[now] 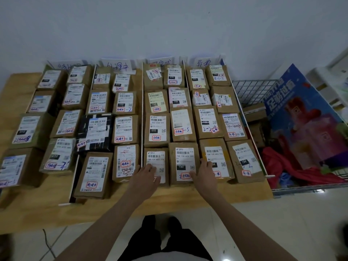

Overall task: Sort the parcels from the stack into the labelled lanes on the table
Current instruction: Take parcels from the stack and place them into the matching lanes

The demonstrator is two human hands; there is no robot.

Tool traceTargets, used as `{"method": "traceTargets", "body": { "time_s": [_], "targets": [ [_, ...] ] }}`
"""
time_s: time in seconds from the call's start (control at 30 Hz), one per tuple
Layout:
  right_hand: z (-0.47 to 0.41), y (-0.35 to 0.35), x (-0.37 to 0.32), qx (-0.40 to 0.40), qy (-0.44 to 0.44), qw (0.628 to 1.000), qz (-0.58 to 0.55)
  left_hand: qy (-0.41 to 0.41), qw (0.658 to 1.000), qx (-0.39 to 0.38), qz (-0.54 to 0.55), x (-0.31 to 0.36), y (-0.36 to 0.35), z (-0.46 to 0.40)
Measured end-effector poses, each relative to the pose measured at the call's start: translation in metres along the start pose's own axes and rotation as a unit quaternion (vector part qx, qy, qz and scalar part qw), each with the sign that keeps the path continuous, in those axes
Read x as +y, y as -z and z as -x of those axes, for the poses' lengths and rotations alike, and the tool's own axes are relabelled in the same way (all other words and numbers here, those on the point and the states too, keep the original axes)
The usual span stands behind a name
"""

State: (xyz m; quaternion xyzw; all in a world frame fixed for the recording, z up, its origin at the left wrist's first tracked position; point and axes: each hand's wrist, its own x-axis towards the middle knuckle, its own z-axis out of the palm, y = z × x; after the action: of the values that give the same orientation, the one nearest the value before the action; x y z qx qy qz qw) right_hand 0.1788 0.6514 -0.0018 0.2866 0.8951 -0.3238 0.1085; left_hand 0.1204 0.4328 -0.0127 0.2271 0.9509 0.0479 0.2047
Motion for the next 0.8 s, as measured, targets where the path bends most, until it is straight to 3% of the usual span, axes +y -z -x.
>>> {"method": "traceTargets", "body": {
  "time_s": [0.07, 0.17, 0.3, 0.6, 0.8],
  "targets": [
    [0.002, 0.000, 0.001, 0.007, 0.026, 0.999, 0.030, -0.001, 0.999, 0.037, 0.036, 0.005, 0.000, -0.001],
    [0.003, 0.002, 0.003, -0.010, 0.038, 0.998, 0.045, -0.065, 0.993, 0.079, 0.063, 0.024, 0.001, -0.005],
    [0.003, 0.007, 0.011, -0.019, 0.059, 0.997, 0.054, -0.131, 0.990, 0.056, 0.014, 0.052, -0.007, -0.015],
    [0.008, 0.016, 0.037, -0.008, 0.062, 0.997, 0.033, -0.133, 0.986, 0.095, -0.033, 0.061, -0.014, -0.031],
    [0.008, 0.021, 0.034, 0.015, 0.077, 0.997, 0.023, -0.085, 0.992, 0.075, 0.047, 0.046, -0.015, -0.018]
  ]
}}
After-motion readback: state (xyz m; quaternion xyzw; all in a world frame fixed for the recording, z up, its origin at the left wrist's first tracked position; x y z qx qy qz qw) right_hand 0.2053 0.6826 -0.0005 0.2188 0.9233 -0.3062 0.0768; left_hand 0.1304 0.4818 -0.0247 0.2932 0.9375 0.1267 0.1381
